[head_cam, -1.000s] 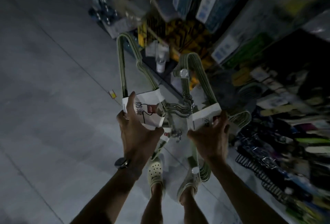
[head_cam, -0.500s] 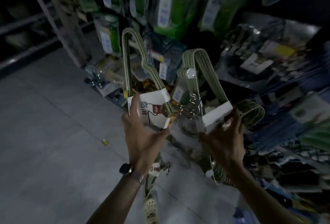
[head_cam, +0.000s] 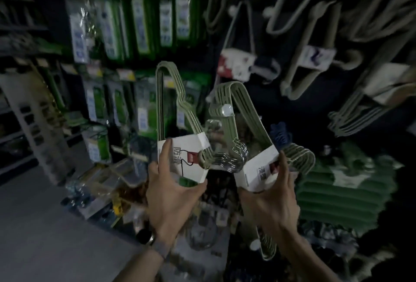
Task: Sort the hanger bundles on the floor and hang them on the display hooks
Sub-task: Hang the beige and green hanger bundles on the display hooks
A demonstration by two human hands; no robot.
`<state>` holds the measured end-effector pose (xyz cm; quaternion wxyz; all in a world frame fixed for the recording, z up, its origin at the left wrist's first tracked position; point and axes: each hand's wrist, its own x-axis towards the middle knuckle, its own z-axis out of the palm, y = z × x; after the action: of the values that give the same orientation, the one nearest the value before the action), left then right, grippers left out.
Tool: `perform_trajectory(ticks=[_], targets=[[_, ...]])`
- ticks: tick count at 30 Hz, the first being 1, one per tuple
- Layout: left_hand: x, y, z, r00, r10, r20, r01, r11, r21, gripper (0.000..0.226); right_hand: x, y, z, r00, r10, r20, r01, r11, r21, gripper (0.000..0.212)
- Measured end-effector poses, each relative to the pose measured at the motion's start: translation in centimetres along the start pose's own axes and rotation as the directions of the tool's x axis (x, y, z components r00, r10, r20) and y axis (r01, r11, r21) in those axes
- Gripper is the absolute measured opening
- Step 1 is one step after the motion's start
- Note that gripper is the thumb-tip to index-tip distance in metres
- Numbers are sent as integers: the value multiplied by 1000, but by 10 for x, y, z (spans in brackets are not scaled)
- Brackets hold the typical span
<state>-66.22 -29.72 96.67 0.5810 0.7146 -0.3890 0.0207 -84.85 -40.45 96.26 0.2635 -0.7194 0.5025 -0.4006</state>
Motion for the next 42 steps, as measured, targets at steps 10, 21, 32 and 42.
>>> perform_trajectory(ticks=[10,21,32,42], targets=[[49,148,70,939,342,30,-343,934,96,117,68,-7,-144,955,-101,-280,95,995,-34,134],[87,236,130,836,539,101,-528,841,-115,120,93,-5,-229,874,28,-484,-82,992,-92,137],[141,235,158,833,546,89,-532,834,-146,121,103,20,-255,798,149,-583,-258,960,-109,138],[145,197,160,843,483,238,-486,872,-49,120,108,27,-216,802,224,-554,-282,959,-21,141]])
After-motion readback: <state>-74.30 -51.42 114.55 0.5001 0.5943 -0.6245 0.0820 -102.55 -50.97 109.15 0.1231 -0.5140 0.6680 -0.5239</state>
